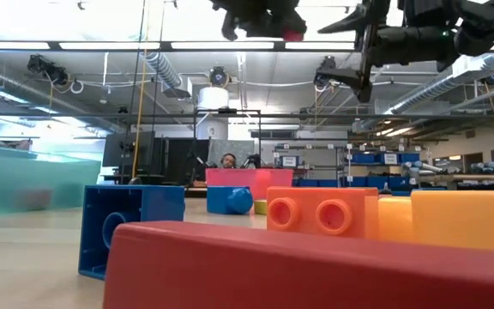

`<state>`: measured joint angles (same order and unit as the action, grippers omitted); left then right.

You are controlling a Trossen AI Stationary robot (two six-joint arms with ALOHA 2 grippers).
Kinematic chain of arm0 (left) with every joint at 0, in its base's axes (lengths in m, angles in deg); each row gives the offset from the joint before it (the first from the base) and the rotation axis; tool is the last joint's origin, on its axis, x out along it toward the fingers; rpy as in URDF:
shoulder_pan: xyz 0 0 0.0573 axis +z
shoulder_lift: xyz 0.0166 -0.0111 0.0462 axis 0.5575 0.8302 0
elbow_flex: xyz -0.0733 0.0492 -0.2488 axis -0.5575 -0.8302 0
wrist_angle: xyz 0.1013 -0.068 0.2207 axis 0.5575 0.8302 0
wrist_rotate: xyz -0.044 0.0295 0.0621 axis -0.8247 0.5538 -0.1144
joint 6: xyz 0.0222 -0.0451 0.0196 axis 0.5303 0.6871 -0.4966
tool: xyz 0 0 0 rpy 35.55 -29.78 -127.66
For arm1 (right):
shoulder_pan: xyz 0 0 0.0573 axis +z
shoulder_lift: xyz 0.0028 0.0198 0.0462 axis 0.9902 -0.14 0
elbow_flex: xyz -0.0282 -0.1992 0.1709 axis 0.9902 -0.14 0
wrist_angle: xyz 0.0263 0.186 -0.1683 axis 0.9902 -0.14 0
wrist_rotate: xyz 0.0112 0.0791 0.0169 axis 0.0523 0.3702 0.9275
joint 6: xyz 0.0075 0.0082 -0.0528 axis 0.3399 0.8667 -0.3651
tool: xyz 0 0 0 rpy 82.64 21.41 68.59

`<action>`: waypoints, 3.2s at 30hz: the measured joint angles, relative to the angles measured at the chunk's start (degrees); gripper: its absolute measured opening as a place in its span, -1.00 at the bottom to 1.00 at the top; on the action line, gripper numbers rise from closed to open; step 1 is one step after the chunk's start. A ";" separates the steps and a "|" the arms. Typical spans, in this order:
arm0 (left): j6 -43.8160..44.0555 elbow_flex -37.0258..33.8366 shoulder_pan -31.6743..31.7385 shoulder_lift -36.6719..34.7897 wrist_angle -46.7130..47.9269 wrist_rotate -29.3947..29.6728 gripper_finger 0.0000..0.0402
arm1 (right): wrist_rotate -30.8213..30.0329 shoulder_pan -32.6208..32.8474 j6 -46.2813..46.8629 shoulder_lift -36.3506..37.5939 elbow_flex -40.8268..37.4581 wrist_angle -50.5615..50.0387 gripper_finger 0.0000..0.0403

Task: Sort blocks by size
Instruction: Put the red 4 studded building block into the teal bin, then put the blue 1 studded building block into the red bin

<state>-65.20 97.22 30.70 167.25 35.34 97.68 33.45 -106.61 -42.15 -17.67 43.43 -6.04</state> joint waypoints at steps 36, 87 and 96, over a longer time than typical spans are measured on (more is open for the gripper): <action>79.70 -32.96 -0.33 -38.93 77.23 -30.84 -0.21 | 1.05 -1.54 -1.70 0.02 -0.04 -5.47 0.58; 34.49 -21.58 39.43 -35.78 78.03 -34.77 0.12 | -0.58 -1.58 -2.06 0.02 -0.04 -5.49 0.50; 11.71 -21.58 50.19 -23.90 78.33 -35.59 0.11 | -3.82 -1.57 -1.48 0.02 -0.04 -5.47 0.49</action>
<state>-53.50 75.64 80.89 143.35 113.67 62.08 29.64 -108.18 -43.63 -17.65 43.38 -11.50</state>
